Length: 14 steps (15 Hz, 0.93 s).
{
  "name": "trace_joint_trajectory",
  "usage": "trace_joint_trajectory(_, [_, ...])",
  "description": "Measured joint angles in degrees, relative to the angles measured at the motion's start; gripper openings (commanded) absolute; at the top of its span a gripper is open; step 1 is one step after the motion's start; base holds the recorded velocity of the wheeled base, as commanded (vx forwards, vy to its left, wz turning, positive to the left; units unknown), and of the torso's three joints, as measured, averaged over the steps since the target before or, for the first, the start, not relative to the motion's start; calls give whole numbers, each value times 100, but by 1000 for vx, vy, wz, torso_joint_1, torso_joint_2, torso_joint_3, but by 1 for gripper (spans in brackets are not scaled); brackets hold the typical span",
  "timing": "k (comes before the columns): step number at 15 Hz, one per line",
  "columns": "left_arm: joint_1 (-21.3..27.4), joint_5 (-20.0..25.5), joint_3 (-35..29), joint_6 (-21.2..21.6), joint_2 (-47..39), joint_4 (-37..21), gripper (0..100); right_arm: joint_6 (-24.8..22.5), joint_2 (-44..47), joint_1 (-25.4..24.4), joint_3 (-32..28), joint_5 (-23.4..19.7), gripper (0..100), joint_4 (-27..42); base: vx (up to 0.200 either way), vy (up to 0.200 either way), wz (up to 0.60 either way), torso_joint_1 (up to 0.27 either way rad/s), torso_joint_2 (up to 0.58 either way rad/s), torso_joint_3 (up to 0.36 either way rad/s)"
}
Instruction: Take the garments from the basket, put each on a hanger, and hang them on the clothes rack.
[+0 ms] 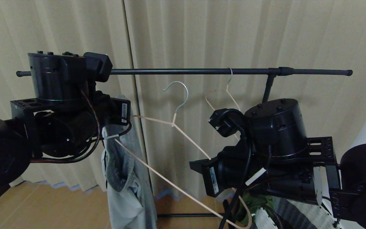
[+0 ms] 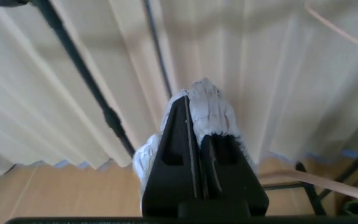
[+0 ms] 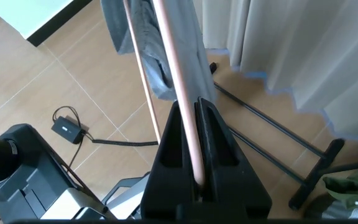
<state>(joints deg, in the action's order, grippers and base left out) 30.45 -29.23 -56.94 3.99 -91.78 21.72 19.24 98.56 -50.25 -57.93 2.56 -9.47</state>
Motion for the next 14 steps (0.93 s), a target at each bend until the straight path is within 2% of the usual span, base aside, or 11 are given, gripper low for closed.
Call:
trace_joint_trajectory(5, [-38, -38, 2, 4, 99, -73, 0, -16, 56, 6, 52, 244, 0, -293, 0, 0, 0, 0, 0, 0])
trace_joint_trajectory(9, [-101, -49, -9, 26, 345, -675, 0, -41, 67, 174, 51, 455, 0, -179, 0, 0, 0, 0, 0, 0])
trace_joint_trajectory(14, [-278, -46, -96, 501, 553, -846, 0, -77, 67, 585, -1, 836, 0, 23, 0, 0, 0, 0, 0, 0])
